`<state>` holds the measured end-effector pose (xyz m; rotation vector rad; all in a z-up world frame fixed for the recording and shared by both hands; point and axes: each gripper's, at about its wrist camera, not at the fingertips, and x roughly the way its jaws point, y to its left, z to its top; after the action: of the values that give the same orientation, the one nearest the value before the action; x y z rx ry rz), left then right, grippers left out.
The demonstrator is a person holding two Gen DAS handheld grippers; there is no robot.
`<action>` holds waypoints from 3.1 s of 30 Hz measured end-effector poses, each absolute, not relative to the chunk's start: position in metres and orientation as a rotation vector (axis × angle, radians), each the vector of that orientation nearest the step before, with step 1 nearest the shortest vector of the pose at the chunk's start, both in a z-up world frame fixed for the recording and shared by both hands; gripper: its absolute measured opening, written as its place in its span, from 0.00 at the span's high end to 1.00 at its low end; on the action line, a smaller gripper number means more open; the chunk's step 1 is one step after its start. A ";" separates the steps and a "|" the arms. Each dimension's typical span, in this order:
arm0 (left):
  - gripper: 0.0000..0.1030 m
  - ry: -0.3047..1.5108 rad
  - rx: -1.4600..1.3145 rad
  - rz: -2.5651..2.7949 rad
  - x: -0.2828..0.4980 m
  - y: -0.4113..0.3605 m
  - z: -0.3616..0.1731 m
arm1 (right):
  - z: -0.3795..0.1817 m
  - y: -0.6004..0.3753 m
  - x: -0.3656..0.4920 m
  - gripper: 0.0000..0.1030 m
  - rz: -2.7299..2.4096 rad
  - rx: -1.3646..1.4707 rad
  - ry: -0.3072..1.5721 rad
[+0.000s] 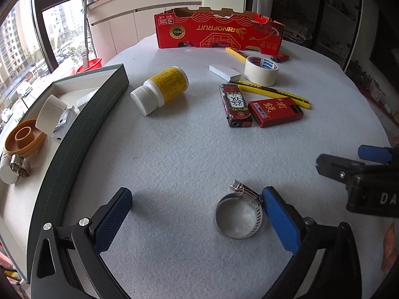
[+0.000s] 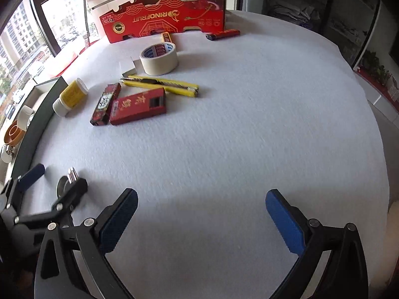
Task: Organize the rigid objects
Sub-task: 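Move the left gripper to the second hose clamp while the right grasps the red box, then close the left gripper on the second metal hose clamp, then carry the hose clamp with the left gripper while the right carries the red box over the tray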
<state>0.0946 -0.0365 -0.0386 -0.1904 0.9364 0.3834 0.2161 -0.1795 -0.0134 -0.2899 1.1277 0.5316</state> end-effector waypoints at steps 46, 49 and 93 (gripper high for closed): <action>0.61 0.923 -0.189 0.299 0.041 -0.063 0.017 | 0.050 -0.219 0.142 0.32 0.579 -0.140 1.056; 0.61 0.898 -0.190 0.321 0.029 -0.057 0.026 | 0.057 -0.207 0.133 0.32 0.612 -0.160 1.046; 0.61 0.856 -0.365 0.725 -0.070 0.148 0.040 | 0.087 0.047 0.069 0.32 1.081 -0.477 1.096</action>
<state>-0.0705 0.1477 0.0403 -0.3645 0.8557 0.7246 0.0695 0.0466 0.0874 -0.4767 1.0960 1.0808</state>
